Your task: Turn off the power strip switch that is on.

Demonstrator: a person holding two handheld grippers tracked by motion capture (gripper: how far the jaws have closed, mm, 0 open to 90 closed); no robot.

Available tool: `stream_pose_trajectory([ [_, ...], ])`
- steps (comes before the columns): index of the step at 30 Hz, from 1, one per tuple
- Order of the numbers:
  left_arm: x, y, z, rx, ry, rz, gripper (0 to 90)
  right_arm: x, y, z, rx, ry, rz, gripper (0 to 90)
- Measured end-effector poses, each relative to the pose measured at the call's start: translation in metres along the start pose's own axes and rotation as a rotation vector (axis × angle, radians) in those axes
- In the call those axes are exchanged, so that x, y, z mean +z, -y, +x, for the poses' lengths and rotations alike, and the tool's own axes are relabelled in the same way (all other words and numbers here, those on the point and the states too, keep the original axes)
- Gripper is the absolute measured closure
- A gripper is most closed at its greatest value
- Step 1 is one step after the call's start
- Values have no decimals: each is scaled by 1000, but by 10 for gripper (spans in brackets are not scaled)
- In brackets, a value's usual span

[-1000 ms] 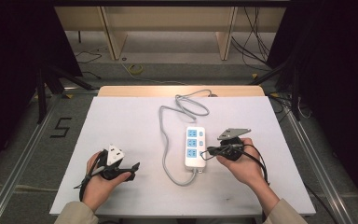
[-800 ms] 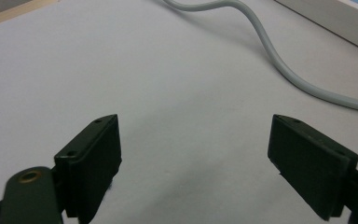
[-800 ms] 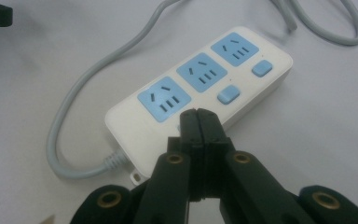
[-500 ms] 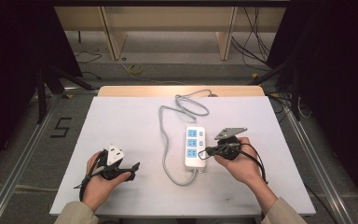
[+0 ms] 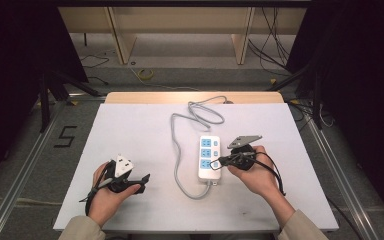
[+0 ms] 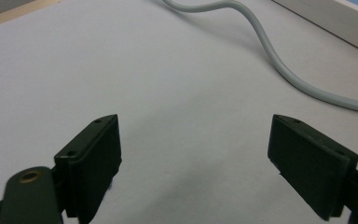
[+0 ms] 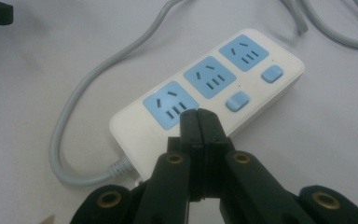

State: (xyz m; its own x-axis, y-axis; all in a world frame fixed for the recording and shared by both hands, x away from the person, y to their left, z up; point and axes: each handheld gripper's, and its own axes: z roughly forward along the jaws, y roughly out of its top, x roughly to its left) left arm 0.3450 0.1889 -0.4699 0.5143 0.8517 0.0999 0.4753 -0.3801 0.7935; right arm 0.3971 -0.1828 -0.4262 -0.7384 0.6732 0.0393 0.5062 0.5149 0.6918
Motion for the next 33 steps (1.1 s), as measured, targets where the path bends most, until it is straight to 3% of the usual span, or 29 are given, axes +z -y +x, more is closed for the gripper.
stream_pose_trajectory([
  [33,0,0,0,3,1,-4,171,12,-10,0,-6,-1,36,900],
])
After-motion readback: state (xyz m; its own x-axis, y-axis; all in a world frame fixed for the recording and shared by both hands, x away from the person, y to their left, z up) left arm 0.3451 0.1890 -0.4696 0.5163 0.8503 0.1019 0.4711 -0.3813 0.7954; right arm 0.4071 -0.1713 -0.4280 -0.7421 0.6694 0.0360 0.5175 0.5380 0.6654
